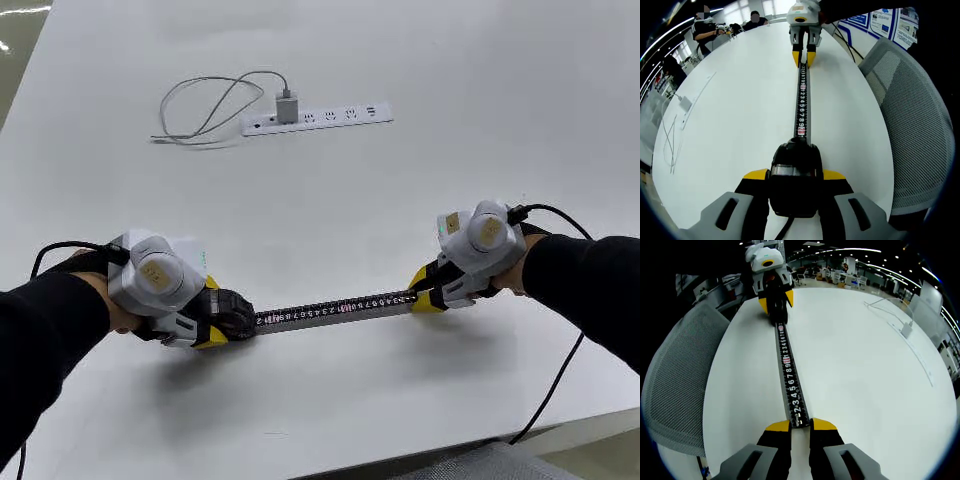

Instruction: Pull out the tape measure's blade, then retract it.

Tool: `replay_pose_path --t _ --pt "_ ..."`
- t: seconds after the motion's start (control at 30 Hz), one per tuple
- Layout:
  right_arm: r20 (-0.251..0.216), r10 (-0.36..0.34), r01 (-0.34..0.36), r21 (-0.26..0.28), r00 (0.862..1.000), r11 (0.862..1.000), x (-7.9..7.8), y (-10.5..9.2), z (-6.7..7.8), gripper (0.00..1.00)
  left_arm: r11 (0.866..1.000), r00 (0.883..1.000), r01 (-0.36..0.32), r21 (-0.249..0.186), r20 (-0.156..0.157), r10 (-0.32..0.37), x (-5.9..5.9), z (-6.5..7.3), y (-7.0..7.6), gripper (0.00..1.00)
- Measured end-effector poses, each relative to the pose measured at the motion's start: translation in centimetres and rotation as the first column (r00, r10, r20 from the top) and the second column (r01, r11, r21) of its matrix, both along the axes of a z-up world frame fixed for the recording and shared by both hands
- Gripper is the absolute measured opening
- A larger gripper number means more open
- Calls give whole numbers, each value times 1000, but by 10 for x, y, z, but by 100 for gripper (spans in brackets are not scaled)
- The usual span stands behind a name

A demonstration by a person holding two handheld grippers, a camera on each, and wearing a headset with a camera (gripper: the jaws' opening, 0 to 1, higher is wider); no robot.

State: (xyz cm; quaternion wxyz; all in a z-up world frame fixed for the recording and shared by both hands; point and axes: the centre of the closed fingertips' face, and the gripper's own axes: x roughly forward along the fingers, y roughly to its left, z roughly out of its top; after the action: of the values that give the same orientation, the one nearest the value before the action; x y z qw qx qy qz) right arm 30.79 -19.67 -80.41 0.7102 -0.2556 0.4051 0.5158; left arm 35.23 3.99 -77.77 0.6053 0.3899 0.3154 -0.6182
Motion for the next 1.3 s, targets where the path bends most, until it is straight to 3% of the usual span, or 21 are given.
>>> replay_pose_path --t 1.3 --pt "-9 -17 17 -9 1000 1000 -4 -9 4 10 1000 1000 -2 -5 -2 2 -1 0 0 33"
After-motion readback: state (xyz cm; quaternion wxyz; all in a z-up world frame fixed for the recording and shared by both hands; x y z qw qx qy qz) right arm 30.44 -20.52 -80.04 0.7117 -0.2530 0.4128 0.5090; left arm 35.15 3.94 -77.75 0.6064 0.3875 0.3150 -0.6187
